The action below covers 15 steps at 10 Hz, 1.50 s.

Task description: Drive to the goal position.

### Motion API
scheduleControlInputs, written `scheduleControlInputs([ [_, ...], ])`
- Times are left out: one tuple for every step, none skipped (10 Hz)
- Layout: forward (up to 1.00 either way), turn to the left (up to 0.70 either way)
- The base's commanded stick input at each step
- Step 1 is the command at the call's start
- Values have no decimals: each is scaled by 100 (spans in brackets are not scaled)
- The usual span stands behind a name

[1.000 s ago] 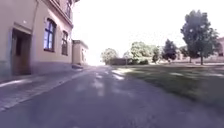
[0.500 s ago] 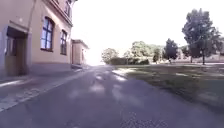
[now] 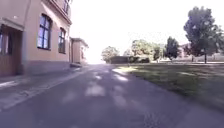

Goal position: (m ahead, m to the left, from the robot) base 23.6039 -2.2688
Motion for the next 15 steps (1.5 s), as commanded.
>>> scheduleControlInputs([
  [70,0],
  [70,0],
  [70,0],
  [70,0],
  [70,0],
  [70,0],
  [70,0],
  [70,0],
  [70,0],
  [70,0],
  [70,0],
  [70,0],
  [70,0],
  [70,0],
  [70,0],
])
